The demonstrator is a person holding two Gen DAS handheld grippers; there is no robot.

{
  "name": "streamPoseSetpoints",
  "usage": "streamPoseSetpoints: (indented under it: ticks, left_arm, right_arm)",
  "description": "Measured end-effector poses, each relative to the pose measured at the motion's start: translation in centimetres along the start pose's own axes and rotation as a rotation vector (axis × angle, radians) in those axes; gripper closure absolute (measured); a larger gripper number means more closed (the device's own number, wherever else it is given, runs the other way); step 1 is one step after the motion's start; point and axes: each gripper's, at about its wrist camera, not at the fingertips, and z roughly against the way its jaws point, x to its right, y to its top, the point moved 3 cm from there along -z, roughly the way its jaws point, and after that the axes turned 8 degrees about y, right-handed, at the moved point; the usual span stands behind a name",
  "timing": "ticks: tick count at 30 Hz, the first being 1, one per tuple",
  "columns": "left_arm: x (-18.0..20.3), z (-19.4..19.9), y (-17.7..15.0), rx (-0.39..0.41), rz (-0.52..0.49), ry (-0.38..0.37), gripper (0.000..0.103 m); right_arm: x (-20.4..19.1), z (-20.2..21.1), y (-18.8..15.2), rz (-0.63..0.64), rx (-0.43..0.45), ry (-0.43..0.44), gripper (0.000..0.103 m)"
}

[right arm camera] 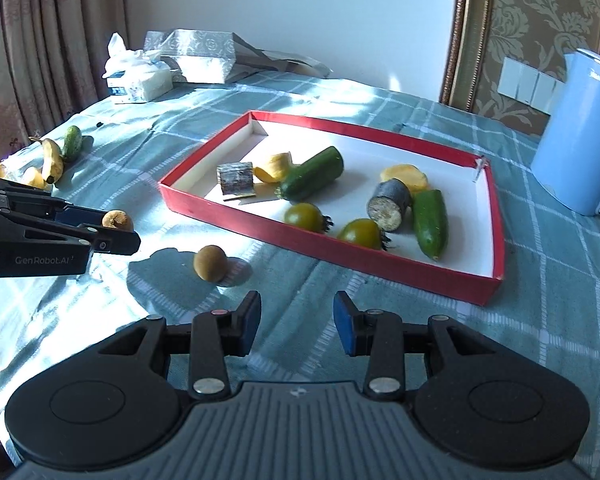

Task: Organize fruits
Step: 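Lift the brown fruit with the left gripper while the right gripper grasps another brown fruit, then carry the brown fruits toward the tray with both grippers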

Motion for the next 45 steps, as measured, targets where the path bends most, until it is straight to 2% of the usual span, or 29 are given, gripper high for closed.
streamPoseSetpoints:
  ticks: [8, 17, 22, 27, 33, 45]
  left_arm:
    - [-2.9, 1.7, -1.1, -0.007, 0.051, 0.070, 0.075]
    - [-4.2, 2.7, -1.8, -0.013, 0.059, 0.095, 0.076]
    - [-4.1, 2.6, -1.6, -0.013, 0.058, 0.081, 0.076]
    - [-3.6, 1.9, -1.1, -0.018, 0.050, 0.063, 0.075]
    - [-2.5, 1.0, 0.0, -0.018, 0.041, 0.034, 0.075]
    - [-0.8, -0.1, 1.0, -0.058, 0.024, 0.035, 0.075]
  right_arm:
    - [-3.4, -4.8, 2.1, 0.055, -0.023, 0.107, 0.064]
    - [-4.5, -7.2, 1.8, 0.074, -0.045, 0.114, 0.065]
    - [-4.9, -7.3, 1.4, 0.091, -0.028, 0.095, 0.078]
    - [-4.5, -6.9, 1.2, 0.079, -0.017, 0.071, 0.078]
    - [-2.7, -3.8, 0.8, 0.027, -0.002, 0.019, 0.078]
    - [0.5, 0.5, -1.0, -0.073, 0.010, -0.098, 0.078]
